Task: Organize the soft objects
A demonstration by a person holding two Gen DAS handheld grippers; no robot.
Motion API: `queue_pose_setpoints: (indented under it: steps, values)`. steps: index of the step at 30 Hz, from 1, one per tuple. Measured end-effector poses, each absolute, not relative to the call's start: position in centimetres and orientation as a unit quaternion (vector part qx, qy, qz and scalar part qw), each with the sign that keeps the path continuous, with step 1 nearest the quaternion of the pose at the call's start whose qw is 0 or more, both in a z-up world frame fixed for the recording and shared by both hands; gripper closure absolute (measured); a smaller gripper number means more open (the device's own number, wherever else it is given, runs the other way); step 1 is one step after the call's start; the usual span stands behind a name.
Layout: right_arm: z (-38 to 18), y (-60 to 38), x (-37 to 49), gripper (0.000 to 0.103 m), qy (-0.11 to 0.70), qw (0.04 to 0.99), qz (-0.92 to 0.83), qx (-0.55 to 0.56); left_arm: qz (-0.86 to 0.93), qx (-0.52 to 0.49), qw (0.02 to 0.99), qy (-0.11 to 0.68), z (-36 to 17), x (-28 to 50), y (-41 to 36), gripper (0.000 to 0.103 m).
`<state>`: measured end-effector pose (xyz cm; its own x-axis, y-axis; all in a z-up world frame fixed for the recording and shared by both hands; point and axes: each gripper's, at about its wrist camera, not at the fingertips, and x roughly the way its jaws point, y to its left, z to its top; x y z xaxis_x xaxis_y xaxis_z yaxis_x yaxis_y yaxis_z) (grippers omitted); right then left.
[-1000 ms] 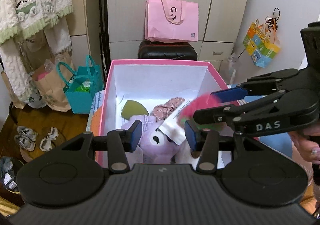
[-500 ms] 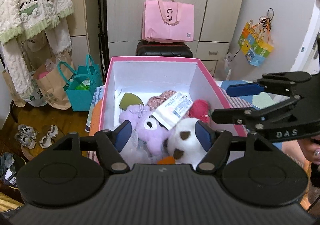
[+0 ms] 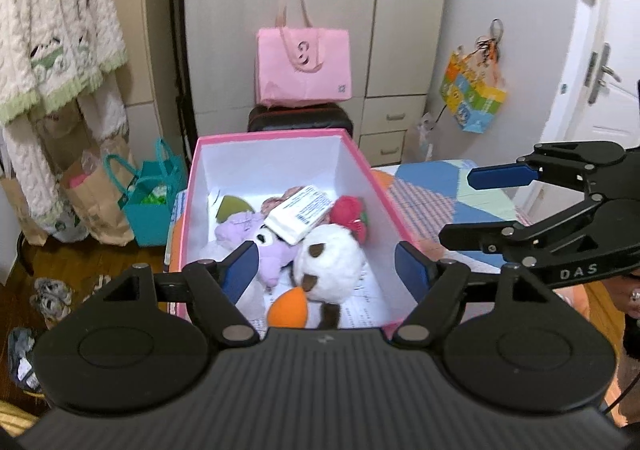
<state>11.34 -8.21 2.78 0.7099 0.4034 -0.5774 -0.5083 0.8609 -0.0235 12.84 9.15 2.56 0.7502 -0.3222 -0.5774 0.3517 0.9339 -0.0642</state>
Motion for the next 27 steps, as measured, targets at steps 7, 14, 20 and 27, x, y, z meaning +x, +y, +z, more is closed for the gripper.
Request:
queue_pose_setpoints:
  steps: [7,14,20,27]
  values:
    - [3.3,-10.0,9.1,0.023,0.296,0.929,0.205,-0.078,-0.202,0.002,0.941,0.271,3.8,10.1,8.5,0.025]
    - [3.5,-11.5,5.7,0.023,0.268,0.943,0.189,-0.061,-0.213,0.007,0.947,0.242,4.4,7.1,7.4,0.025]
    - [3.0,-12.8,3.2,0.019,0.244,0.957,0.152,-0.042,-0.208,0.002,0.948,0.239,3.5,5.5,6.4,0.022]
    - [2.8,-14.1,2.6,0.006,0.247,0.963,0.110,-0.001,-0.187,0.010,0.955,0.229,3.2,4.7,4.8,0.005]
